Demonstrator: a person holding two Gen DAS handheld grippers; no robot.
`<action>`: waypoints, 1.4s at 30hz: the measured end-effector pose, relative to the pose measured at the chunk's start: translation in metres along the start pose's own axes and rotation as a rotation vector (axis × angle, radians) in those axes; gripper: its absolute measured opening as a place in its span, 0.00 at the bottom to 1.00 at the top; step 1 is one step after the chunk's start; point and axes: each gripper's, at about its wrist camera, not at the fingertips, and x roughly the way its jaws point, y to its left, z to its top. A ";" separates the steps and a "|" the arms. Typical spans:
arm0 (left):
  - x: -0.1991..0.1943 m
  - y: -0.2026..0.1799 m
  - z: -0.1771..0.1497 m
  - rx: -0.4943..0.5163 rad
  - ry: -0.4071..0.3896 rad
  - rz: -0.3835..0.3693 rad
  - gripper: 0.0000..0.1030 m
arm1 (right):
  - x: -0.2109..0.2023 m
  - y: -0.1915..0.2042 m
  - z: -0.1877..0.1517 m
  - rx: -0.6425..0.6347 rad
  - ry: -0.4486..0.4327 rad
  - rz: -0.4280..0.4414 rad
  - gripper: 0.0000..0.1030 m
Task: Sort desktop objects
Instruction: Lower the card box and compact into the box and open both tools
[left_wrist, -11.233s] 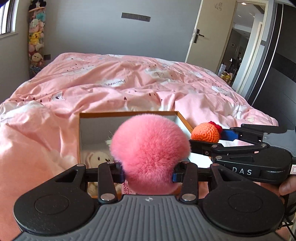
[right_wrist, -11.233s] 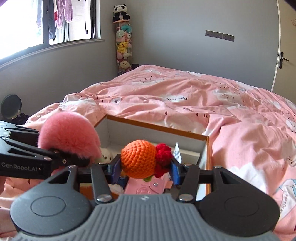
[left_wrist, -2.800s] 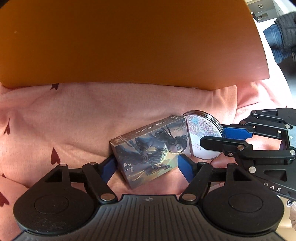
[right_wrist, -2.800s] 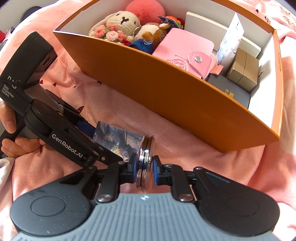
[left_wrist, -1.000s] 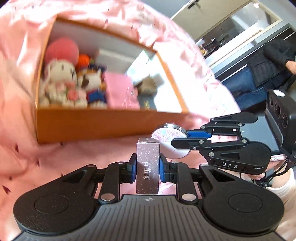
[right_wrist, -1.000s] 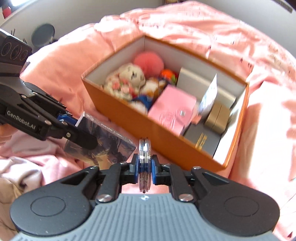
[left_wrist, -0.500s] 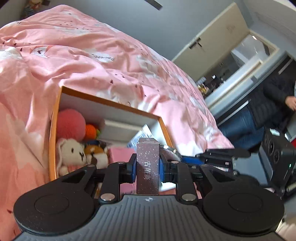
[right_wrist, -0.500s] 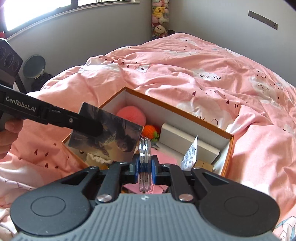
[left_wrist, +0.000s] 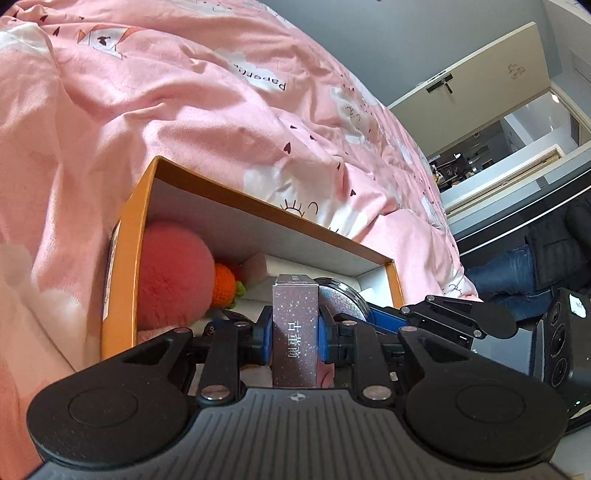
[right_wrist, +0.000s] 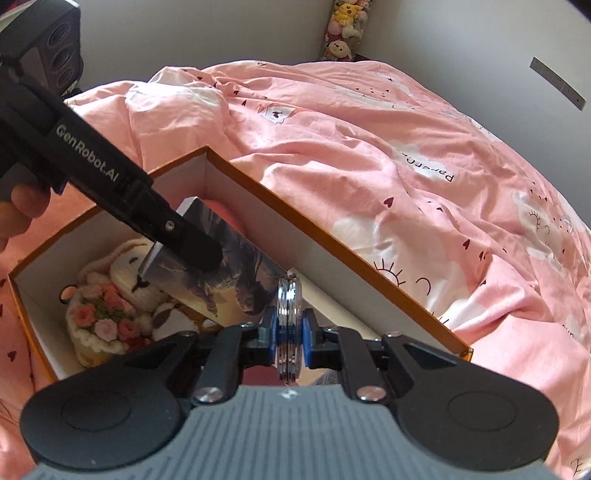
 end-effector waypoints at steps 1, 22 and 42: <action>0.003 0.002 0.004 0.006 0.009 0.003 0.25 | 0.005 0.000 -0.001 -0.016 0.006 -0.002 0.14; 0.020 -0.020 0.025 0.178 0.132 0.197 0.33 | 0.036 0.005 -0.006 -0.076 0.039 0.020 0.16; -0.013 -0.025 0.011 0.268 -0.051 0.162 0.73 | 0.017 0.024 0.007 -0.089 -0.002 0.071 0.19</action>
